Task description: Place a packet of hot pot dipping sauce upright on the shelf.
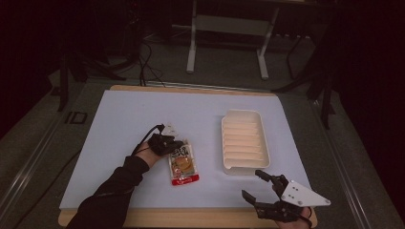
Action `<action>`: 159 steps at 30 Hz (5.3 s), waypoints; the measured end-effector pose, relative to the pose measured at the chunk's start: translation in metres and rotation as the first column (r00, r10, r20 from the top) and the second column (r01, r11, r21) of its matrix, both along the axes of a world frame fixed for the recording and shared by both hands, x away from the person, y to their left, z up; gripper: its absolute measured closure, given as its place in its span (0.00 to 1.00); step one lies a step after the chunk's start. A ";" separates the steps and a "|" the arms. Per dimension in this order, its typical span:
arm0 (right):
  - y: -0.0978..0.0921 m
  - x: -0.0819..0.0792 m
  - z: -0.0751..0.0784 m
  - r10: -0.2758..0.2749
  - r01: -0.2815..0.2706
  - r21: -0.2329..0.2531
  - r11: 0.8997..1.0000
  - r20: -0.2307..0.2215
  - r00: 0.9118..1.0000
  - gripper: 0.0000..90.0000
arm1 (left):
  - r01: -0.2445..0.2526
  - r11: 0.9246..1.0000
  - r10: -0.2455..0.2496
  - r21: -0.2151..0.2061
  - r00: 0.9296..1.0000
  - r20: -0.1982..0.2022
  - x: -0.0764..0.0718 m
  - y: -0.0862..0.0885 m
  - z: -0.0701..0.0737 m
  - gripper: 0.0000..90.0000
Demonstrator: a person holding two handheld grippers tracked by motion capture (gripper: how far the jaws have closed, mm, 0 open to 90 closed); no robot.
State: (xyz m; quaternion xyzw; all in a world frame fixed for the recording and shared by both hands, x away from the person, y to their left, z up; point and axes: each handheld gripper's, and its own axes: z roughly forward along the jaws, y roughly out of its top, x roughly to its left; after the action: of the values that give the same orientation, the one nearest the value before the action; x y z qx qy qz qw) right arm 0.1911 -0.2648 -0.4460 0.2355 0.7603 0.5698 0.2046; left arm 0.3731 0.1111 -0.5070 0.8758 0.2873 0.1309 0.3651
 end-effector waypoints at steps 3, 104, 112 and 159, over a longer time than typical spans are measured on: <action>0.001 0.001 -0.001 0.026 -0.026 -0.018 0.999 -0.012 1.000 0.15 | 0.007 1.000 -0.007 0.004 1.000 0.014 -0.005 0.000 0.008 1.00; 0.070 0.138 0.117 0.467 -0.475 -0.161 0.865 -0.088 0.880 1.00 | 0.213 0.835 -0.101 -0.507 0.966 0.239 -0.142 0.063 0.058 0.02; 0.037 0.155 0.129 0.393 -0.405 -0.259 0.877 -0.099 0.914 1.00 | 0.224 0.848 -0.156 -0.480 0.972 0.178 -0.135 0.054 0.029 0.02; 0.007 0.201 0.028 0.265 -0.323 -0.199 0.925 -0.271 0.925 0.86 | 0.167 0.865 -0.121 -0.473 0.985 0.127 -0.128 0.059 0.012 0.02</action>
State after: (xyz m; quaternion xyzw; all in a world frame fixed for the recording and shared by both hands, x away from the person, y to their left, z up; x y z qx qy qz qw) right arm 0.3919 -0.2583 -0.4183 0.1585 0.8694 0.4652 0.0501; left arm 0.2449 0.1701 -0.4952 0.7694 0.2273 0.0682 0.5930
